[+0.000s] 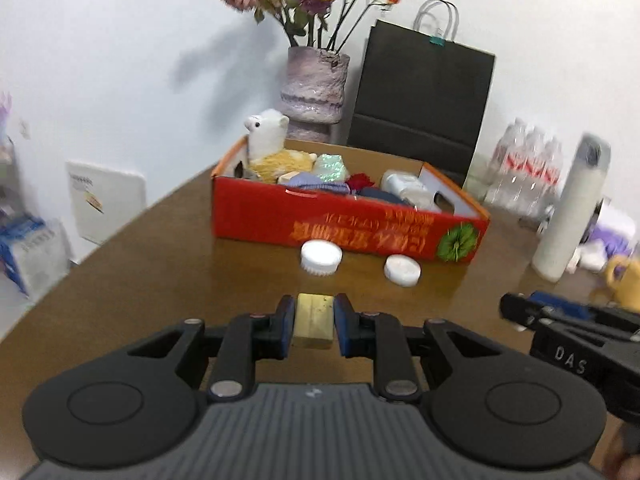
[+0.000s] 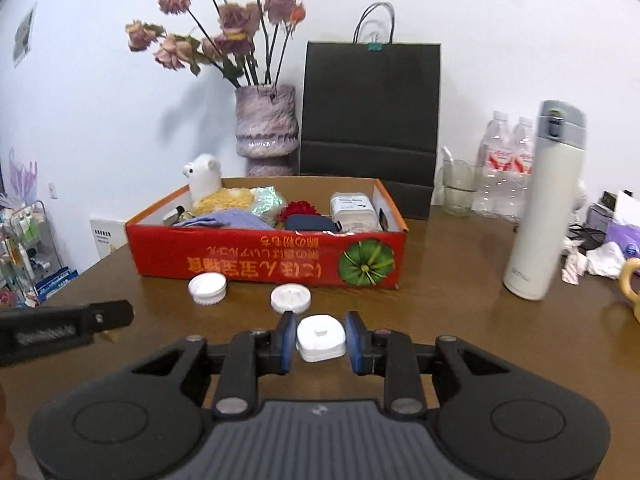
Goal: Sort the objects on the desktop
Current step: 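Carry block and small cap into the cardboard box and open both tools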
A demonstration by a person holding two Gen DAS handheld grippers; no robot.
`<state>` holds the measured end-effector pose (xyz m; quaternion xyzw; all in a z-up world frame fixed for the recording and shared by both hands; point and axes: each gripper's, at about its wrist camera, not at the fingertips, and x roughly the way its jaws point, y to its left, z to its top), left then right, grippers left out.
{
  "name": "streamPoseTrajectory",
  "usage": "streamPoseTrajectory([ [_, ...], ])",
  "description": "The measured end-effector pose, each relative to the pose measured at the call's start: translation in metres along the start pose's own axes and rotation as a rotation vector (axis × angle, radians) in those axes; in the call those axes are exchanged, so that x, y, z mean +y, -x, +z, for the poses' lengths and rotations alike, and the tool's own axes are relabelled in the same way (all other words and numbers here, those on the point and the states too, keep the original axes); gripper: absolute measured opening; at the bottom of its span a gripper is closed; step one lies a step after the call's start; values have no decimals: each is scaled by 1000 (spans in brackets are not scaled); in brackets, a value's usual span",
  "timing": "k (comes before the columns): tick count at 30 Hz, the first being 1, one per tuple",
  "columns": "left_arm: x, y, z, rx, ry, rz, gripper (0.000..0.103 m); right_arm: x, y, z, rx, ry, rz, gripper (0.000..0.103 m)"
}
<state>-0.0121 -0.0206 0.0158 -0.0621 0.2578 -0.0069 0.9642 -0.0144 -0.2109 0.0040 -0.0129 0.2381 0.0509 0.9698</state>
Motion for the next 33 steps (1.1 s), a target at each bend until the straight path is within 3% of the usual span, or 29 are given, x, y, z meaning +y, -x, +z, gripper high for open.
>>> streamPoseTrajectory([
  [4, -11, 27, -18, -30, -26, 20, 22, -8, 30, -22, -24, -13, 8, 25],
  [9, -14, 31, -4, -30, -17, -15, 22, -19, 53, -21, -51, -24, 52, 25],
  [16, -28, -8, 70, -106, -59, -49, 22, -51, 15, 44, -94, -114, 30, 25],
  [19, -28, -47, 114, -59, -19, -119, 22, -58, -15, 82, -105, -122, 56, 25],
  [21, -27, -81, 140, -22, 11, -117, 22, -62, -45, 106, -73, -118, 107, 25],
  [24, -34, -140, 167, 54, -22, -95, 22, -64, -98, 135, 8, -110, 118, 25],
  [26, -37, -185, 181, 150, -31, -141, 22, -61, -135, 151, 81, -89, 99, 25],
  [29, -38, -234, 187, 243, -10, -182, 22, -56, -192, 167, 218, -30, 63, 25],
  [31, -41, -263, 188, 283, -13, -149, 23, -53, -230, 168, 319, -10, 35, 25],
  [33, -39, -281, 185, 314, -8, -121, 29, -49, -258, 164, 388, 15, 10, 26],
])
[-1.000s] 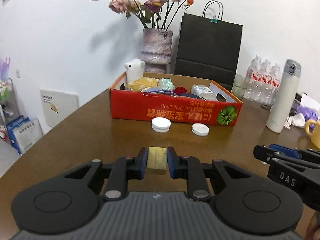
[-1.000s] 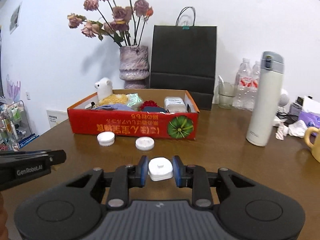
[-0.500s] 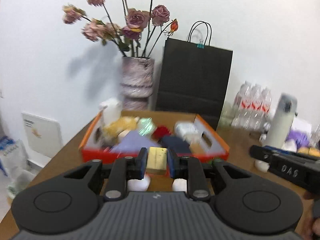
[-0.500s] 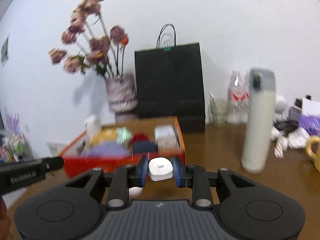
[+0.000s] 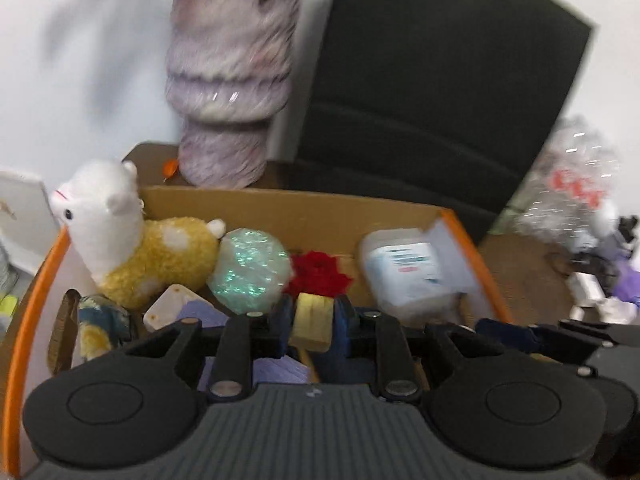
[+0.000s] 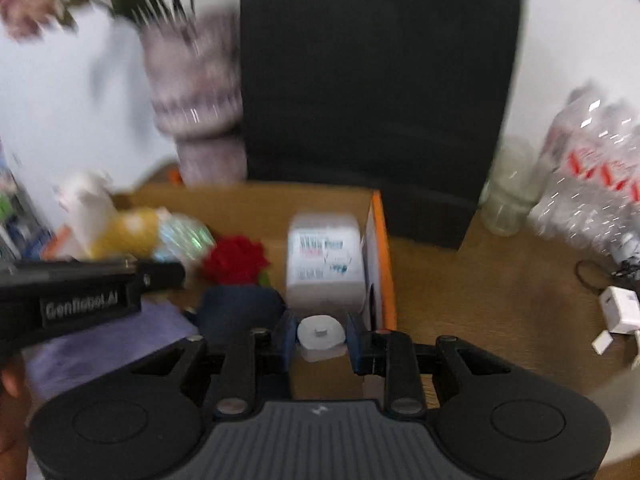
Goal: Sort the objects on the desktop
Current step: 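Carry block and small cap into the cardboard box and open both tools, then withdraw both tools from the box toward the remaining white caps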
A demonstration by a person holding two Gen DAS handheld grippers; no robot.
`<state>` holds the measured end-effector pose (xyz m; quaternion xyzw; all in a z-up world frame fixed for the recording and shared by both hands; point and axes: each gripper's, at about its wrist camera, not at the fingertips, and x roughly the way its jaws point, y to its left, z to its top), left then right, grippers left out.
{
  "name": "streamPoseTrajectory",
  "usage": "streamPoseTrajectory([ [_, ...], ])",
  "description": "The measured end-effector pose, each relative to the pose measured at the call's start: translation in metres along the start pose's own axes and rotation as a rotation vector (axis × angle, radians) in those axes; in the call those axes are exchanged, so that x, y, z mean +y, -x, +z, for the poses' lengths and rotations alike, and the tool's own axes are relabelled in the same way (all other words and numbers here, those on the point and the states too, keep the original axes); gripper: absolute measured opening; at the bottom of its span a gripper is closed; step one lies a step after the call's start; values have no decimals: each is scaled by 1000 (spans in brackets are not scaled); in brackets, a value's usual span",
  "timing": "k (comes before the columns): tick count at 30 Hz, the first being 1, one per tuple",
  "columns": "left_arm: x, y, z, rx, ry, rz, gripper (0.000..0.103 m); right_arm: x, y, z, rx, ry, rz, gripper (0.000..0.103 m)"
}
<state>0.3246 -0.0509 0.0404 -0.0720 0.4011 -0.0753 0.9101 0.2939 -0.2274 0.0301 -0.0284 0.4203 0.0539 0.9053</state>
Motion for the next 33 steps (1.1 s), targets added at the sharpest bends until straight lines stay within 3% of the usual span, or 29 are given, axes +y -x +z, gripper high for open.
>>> streamPoseTrajectory([
  [2, 1, -9, 3, 28, -23, 8, 49, 4, -19, 2, 43, 15, -40, 25],
  [3, 1, -6, 3, 15, -33, 12, 52, 4, -24, 1, 51, 14, -37, 30],
  [5, 4, 3, 3, -7, -45, 4, 74, 4, -26, 1, 46, 4, -9, 40],
  [8, 7, 20, 9, -9, -45, 39, 83, 1, -15, 6, 8, -28, 25, 59],
  [9, 8, 28, 10, -16, -48, 53, 84, 0, -9, 7, 1, -42, 39, 63],
  [12, 11, 55, 13, -51, -61, 115, 102, 0, 10, 14, -12, -47, 55, 70],
  [15, 12, 82, 6, -112, -98, 196, 103, 1, 33, 16, -27, -54, 74, 78],
  [18, 14, 102, -2, -107, -117, 241, 103, 3, 57, 13, -48, -59, 88, 82],
  [26, 8, 160, -30, -149, -121, 243, 103, 19, 112, -14, -91, -33, 104, 91],
  [33, 9, 201, -68, -252, -109, 241, 103, 29, 152, -47, -176, -66, 129, 93],
])
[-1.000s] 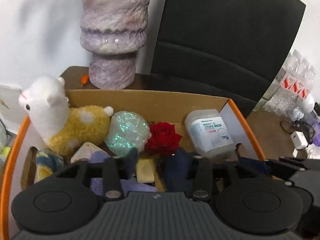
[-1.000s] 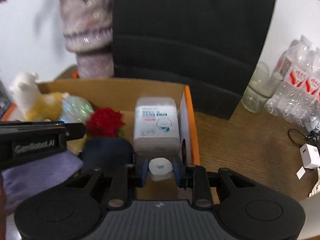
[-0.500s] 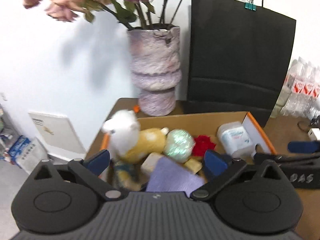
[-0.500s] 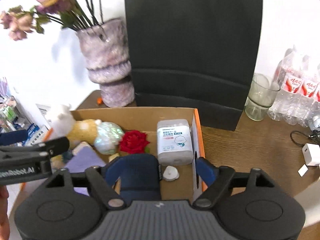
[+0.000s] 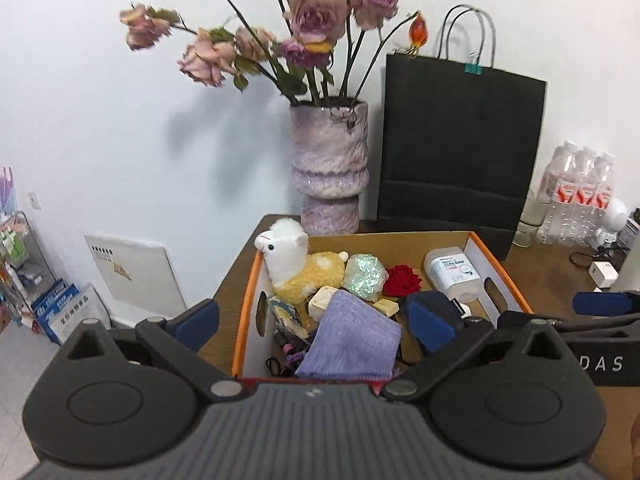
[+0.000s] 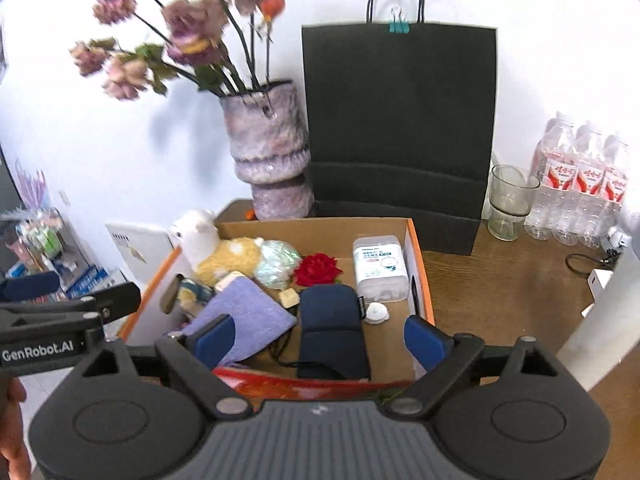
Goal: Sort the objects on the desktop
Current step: 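Withdraw both tools from the box toward the remaining white caps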
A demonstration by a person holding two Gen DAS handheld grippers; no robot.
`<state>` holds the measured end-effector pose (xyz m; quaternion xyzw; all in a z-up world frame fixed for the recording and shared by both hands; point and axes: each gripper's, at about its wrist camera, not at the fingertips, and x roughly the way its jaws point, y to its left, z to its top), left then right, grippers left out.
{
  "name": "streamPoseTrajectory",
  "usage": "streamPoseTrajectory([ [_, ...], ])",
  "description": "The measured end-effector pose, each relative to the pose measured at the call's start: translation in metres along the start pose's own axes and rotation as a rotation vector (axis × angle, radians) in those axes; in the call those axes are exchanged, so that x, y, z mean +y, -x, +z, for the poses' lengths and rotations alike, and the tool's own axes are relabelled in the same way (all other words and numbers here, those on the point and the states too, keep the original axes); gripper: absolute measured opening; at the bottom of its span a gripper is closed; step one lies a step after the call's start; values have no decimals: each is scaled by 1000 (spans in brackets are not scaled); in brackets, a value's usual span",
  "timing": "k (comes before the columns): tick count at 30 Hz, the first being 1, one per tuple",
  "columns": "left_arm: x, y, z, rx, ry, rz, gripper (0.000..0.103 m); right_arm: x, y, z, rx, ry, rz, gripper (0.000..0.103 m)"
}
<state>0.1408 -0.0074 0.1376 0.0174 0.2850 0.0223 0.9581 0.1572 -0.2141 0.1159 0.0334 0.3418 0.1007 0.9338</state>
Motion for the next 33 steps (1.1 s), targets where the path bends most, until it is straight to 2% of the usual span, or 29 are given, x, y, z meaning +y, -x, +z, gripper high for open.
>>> streamPoseTrajectory([
  [3, 2, 11, -15, -17, -12, 10, 103, 7, 12, -23, -40, 43, -5, 94],
  [6, 9, 24, -37, -39, 25, -9, 103, 11, 21, -46, -55, 79, -3, 94],
  [12, 12, 45, -98, -58, 68, -37, 103, 6, 45, -104, -126, 19, -2, 94],
  [19, 7, 66, -190, -13, 25, -78, 103, 15, 61, -189, -116, 18, -26, 94],
  [23, 11, 80, -222, 34, 47, -102, 103, 13, 75, -229, -98, 27, -39, 94],
  [27, 10, 85, -226, 33, 20, -149, 103, 16, 86, -243, -103, 49, -15, 94],
  [31, 13, 66, -201, -10, 29, -177, 103, 13, 79, -223, -132, 59, -20, 94],
  [33, 12, 45, -184, -12, 13, -175, 103, 11, 65, -208, -140, 78, -15, 90],
])
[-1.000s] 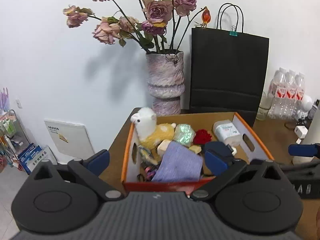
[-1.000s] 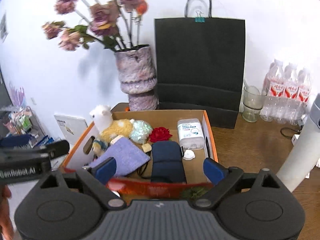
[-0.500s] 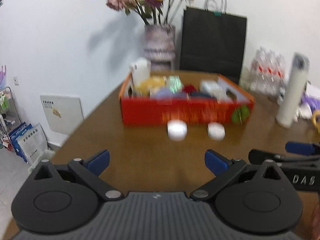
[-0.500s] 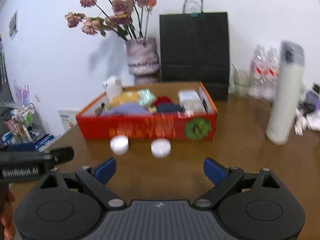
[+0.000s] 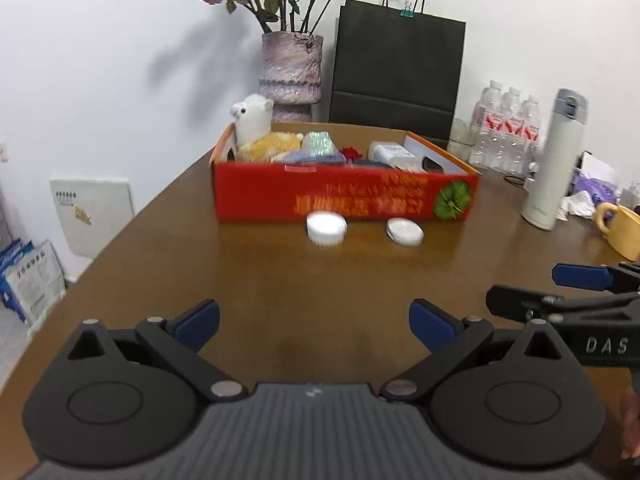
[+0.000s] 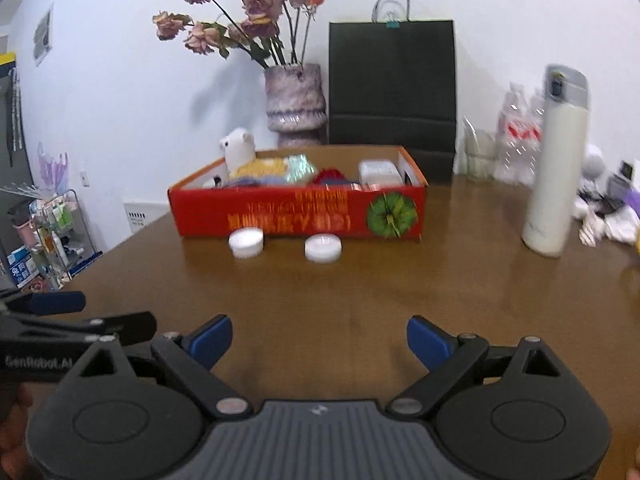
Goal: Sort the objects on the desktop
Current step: 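Withdraw both tools from the box toward the remaining white caps, then grasp a white bottle cap with the left tool while the right tool grasps the white disc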
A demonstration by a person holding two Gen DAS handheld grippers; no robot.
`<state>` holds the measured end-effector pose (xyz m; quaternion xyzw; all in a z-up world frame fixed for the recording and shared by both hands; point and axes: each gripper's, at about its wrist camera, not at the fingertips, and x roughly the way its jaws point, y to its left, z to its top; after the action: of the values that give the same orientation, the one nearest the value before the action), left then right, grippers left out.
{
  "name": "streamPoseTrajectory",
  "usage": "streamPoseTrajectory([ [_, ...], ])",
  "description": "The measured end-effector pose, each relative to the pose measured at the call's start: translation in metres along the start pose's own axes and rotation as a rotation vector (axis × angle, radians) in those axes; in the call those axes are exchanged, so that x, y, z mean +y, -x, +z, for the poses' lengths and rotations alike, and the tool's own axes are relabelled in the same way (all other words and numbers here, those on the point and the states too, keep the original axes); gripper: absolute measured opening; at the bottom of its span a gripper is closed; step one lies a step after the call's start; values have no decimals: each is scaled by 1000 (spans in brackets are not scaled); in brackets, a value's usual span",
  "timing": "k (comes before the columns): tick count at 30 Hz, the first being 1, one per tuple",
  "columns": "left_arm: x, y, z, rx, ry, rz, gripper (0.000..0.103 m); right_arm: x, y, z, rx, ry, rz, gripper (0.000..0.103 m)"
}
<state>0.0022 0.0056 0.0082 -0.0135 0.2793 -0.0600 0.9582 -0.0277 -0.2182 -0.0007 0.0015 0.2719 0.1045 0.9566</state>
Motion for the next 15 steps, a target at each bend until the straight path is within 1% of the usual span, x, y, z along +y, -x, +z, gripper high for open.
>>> streamPoseTrajectory([
  [2, 4, -25, 17, 1, -11, -22, 102, -2, -22, 14, 13, 19, -5, 86],
  [3, 7, -38, 26, 18, -10, -51, 101, -2, -36, 21, 20, 29, -1, 83],
  [5, 13, -68, 40, 56, -14, -104, 96, -4, -65, 33, 25, 52, 24, 81],
  [6, 14, -81, 47, 78, -29, -111, 93, -6, -81, 38, 32, 67, 39, 77],
  [7, 14, -93, 52, 91, -50, -98, 92, -8, -96, 42, 50, 84, 49, 76],
  [9, 12, -110, 58, 88, -92, -105, 89, -8, -121, 49, 86, 115, 45, 75],
  [10, 12, -118, 60, 92, -99, -114, 85, -8, -131, 52, 95, 124, 48, 74],
  [11, 12, -123, 60, 98, -98, -123, 82, -10, -138, 54, 100, 126, 60, 70],
  [12, 11, -129, 59, 102, -95, -125, 82, -11, -145, 56, 107, 125, 73, 61],
  [13, 11, -135, 58, 108, -88, -118, 82, -11, -150, 57, 114, 126, 77, 58],
  [15, 9, -143, 55, 124, -86, -106, 81, -10, -161, 56, 131, 132, 75, 56],
])
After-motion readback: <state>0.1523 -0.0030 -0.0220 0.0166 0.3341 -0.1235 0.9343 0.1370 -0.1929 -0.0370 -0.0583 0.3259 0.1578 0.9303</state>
